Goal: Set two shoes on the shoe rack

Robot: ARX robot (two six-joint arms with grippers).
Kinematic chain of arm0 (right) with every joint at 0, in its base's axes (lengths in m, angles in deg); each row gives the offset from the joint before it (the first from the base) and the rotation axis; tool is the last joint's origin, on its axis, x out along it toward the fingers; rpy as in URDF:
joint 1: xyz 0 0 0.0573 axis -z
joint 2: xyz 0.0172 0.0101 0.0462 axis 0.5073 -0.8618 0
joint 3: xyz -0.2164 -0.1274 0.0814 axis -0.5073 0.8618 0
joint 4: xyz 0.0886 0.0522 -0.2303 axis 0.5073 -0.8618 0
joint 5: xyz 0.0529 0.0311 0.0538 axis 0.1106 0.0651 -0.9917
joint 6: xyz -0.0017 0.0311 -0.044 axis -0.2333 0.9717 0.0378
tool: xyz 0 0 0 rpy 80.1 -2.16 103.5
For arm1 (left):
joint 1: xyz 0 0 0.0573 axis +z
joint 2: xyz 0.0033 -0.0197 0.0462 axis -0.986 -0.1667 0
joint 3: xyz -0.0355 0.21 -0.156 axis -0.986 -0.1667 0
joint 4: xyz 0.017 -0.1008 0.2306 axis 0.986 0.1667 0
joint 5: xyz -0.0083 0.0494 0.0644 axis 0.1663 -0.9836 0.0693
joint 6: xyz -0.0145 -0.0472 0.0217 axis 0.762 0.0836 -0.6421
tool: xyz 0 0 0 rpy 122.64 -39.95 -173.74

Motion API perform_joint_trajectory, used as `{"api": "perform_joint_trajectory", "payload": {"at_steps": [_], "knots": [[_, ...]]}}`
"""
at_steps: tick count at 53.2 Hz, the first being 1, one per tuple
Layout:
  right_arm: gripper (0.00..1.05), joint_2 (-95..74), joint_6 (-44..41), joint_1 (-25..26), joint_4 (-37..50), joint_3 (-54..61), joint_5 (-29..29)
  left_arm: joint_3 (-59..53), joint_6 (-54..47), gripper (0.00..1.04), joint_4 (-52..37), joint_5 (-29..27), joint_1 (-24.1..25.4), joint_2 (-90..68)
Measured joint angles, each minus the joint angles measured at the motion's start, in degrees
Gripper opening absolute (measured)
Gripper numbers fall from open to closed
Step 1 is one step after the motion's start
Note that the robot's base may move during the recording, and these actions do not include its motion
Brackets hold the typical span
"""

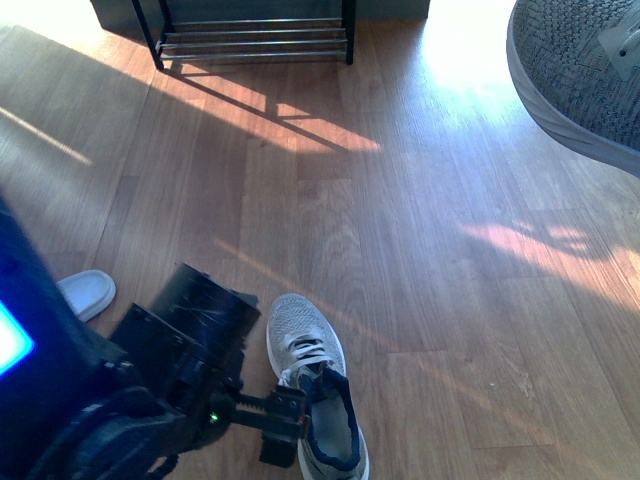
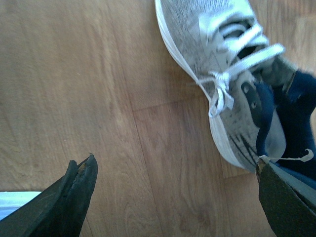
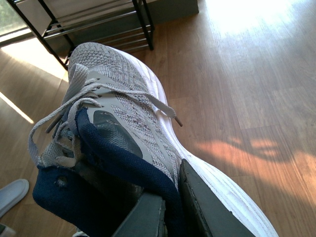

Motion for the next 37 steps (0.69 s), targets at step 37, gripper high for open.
{"api": "perform_joint_trajectory", "payload": {"at_steps": [37], "knots": [[0.06,0.0,0.0,0.0,0.0,0.0,0.0,19.2,1.8,0.93,3.4,1.6,-3.0,-19.3]]}}
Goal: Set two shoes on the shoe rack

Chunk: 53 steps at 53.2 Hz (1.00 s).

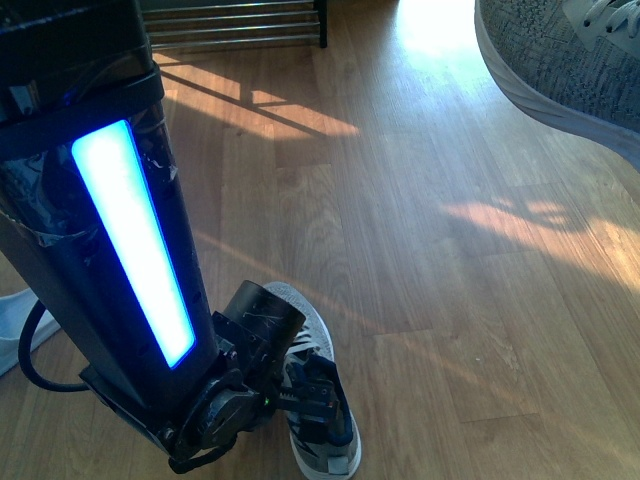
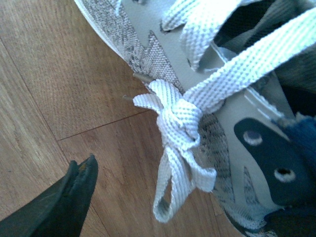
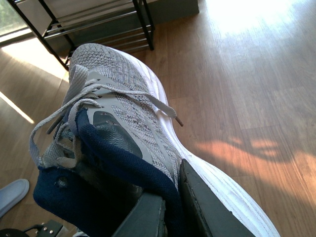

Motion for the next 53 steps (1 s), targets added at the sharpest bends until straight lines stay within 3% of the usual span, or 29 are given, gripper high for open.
{"api": "perform_joint_trajectory", "payload": {"at_steps": [14,26,30,33,40,53], "knots": [[0.06,0.0,0.0,0.0,0.0,0.0,0.0,1.1,1.6,0.59,0.5,-2.2,0.3,-0.9],[0.06,0.0,0.0,0.0,0.0,0.0,0.0,1.6,3.6,0.16,0.5,-4.6,1.4,-2.6],[0.06,0.0,0.0,0.0,0.0,0.0,0.0,1.5,4.0,0.07,0.1,-5.1,1.7,-2.6],[0.06,0.0,0.0,0.0,0.0,0.0,0.0,1.1,4.4,0.02,-0.4,-5.4,1.9,-2.5],[0.06,0.0,0.0,0.0,0.0,0.0,0.0,-0.2,5.3,0.02,-2.2,-7.2,3.0,-1.6],[0.06,0.0,0.0,0.0,0.0,0.0,0.0,-10.3,8.3,0.02,-8.8,-15.5,9.2,10.9]]}}
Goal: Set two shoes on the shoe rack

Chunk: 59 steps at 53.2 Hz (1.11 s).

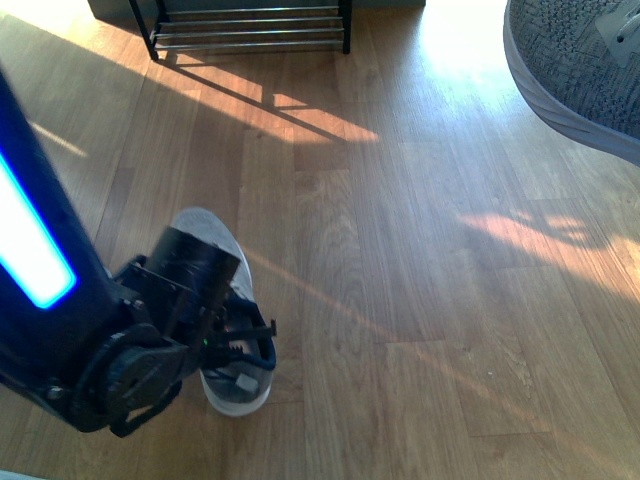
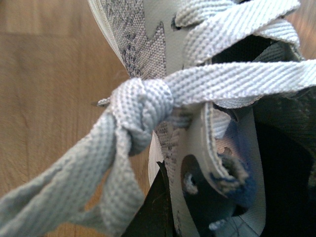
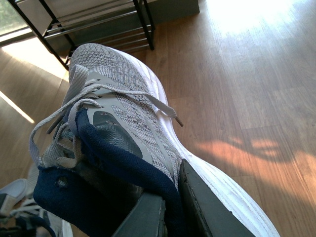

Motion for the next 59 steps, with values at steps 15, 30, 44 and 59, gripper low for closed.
{"api": "perform_joint_trajectory", "payload": {"at_steps": [15,30,44,59], "knots": [[0.06,0.0,0.0,0.0,0.0,0.0,0.0,-17.9,0.4,0.02,-4.4,-2.6,3.2,25.6],[0.06,0.0,0.0,0.0,0.0,0.0,0.0,-31.6,-2.3,0.02,7.9,-7.0,5.2,59.7],[0.06,0.0,0.0,0.0,0.0,0.0,0.0,-34.3,-5.9,0.02,28.5,-12.3,3.4,94.6],[0.06,0.0,0.0,0.0,0.0,0.0,0.0,-34.6,-6.1,0.02,29.0,-12.0,3.3,94.5]]}}
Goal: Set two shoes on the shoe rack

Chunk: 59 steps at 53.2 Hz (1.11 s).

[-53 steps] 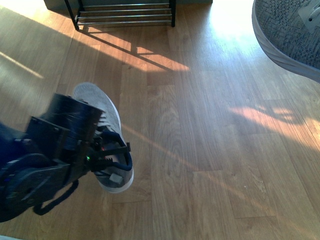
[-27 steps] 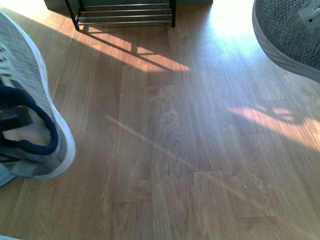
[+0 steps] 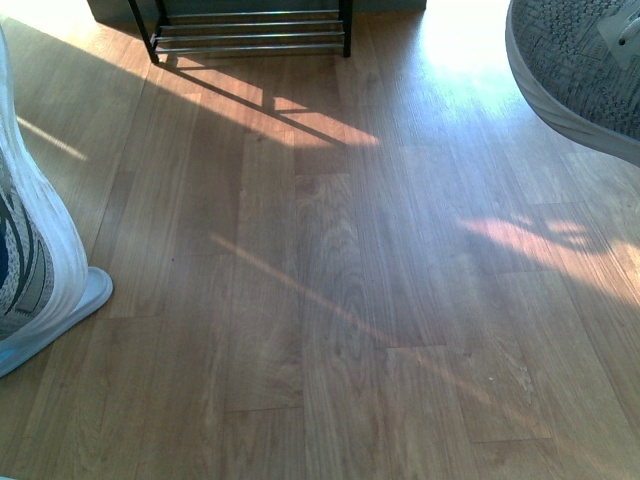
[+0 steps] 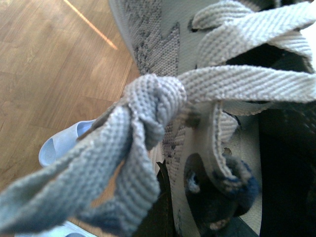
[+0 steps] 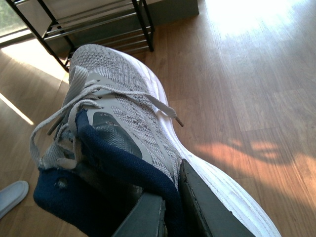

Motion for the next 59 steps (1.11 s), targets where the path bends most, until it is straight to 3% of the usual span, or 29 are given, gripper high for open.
{"api": "perform_joint_trajectory", "payload": {"at_steps": [59], "knots": [[0.06,0.0,0.0,-0.5,0.0,0.0,-1.2,0.0,-0.2,0.02,0.0,-0.9,0.1,0.0]]}}
